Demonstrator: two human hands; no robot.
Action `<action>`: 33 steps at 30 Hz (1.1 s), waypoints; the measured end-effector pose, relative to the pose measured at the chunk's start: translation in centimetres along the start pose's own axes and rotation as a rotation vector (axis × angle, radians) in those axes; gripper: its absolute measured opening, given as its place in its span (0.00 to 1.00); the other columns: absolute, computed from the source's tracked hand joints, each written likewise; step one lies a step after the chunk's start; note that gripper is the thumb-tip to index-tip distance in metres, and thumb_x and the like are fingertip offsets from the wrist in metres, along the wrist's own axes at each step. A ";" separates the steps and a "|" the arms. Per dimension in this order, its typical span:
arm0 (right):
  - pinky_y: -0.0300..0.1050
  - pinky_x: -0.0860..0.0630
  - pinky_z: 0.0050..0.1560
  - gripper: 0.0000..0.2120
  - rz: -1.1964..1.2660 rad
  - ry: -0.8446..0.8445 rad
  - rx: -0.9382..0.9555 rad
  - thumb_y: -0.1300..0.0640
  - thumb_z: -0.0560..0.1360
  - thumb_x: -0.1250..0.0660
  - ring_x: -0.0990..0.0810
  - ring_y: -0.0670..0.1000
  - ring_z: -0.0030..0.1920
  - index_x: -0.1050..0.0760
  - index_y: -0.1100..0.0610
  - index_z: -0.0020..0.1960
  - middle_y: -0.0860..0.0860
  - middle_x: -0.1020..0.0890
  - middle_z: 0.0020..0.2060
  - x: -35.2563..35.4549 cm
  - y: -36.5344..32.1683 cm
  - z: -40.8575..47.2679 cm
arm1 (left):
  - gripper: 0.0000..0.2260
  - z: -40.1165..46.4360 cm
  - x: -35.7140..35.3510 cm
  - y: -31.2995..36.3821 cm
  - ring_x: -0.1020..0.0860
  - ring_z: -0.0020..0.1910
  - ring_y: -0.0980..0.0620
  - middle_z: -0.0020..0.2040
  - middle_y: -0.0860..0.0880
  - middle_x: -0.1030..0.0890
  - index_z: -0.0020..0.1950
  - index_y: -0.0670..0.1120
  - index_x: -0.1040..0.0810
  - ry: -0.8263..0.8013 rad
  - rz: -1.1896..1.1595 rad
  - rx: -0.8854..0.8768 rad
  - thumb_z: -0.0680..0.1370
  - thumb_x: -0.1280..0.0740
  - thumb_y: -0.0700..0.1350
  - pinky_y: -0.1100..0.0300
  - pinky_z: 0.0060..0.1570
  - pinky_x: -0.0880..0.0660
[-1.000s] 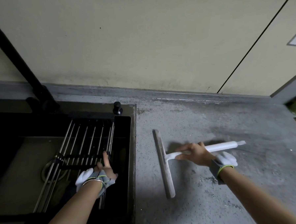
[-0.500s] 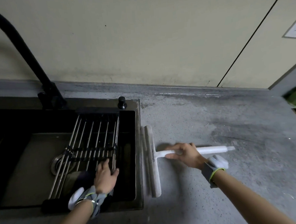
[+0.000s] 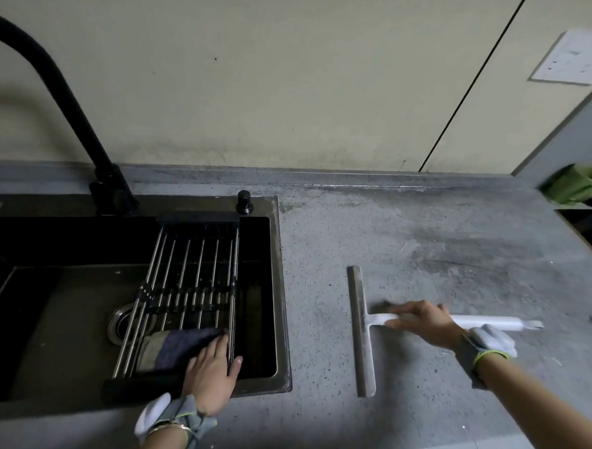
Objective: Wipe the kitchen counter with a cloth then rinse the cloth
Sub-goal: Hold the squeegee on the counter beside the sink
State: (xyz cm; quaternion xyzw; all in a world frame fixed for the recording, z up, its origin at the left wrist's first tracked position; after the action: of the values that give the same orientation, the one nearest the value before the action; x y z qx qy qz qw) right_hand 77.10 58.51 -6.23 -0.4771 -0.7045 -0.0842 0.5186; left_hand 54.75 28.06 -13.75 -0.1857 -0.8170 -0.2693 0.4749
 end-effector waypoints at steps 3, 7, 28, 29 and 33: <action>0.45 0.44 0.50 0.11 -0.001 -0.026 0.080 0.41 0.72 0.34 0.26 0.43 0.48 0.23 0.39 0.54 0.34 0.23 0.43 -1.6 -1.9 -0.3 | 0.26 0.0 0.0 -0.1 0.43 0.75 0.54 0.78 0.52 0.46 0.78 0.46 0.52 -0.031 0.066 -0.009 0.83 0.52 0.55 0.58 0.71 0.45; 0.45 0.47 0.51 0.13 0.002 -0.046 0.153 0.42 0.73 0.34 0.28 0.43 0.49 0.23 0.41 0.57 0.33 0.25 0.43 -3.7 -5.1 -0.4 | 0.26 0.0 0.2 0.0 0.45 0.75 0.53 0.78 0.52 0.47 0.78 0.45 0.53 -0.079 0.099 -0.005 0.83 0.53 0.55 0.57 0.71 0.45; 0.47 0.33 0.50 0.06 0.162 0.091 -0.031 0.37 0.68 0.33 0.22 0.43 0.36 0.24 0.31 0.46 0.40 0.17 0.33 2.2 0.4 1.1 | 0.26 3.3 2.3 1.2 0.38 0.73 0.45 0.75 0.46 0.39 0.77 0.44 0.47 0.028 -0.242 0.087 0.82 0.43 0.50 0.52 0.67 0.37; 0.44 0.35 0.47 0.06 0.171 0.074 -0.024 0.38 0.68 0.33 0.24 0.41 0.35 0.24 0.31 0.45 0.38 0.18 0.30 2.3 0.3 1.3 | 0.25 3.6 2.6 1.3 0.39 0.73 0.45 0.75 0.45 0.39 0.77 0.44 0.47 0.048 -0.247 0.093 0.82 0.44 0.49 0.52 0.67 0.37; 0.43 0.35 0.54 0.16 0.118 -0.008 0.007 0.36 0.69 0.36 0.23 0.44 0.46 0.24 0.37 0.55 0.40 0.18 0.45 1.5 -0.9 2.9 | 0.25 5.2 3.5 1.6 0.39 0.73 0.45 0.75 0.45 0.40 0.77 0.43 0.48 0.098 -0.252 0.090 0.82 0.44 0.46 0.51 0.68 0.36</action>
State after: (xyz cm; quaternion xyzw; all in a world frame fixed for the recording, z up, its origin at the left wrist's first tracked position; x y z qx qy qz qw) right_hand 74.52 60.67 -6.01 -0.5164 -0.6775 -0.0493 0.5214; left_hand 50.41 32.65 -12.33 -0.0467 -0.8209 -0.2989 0.4844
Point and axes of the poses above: each hand's wrist, its own z-axis towards the middle knuckle, its own x-axis out of the back of the hand, y = z × x, the point moved 1 cm from there along z, towards the middle knuckle
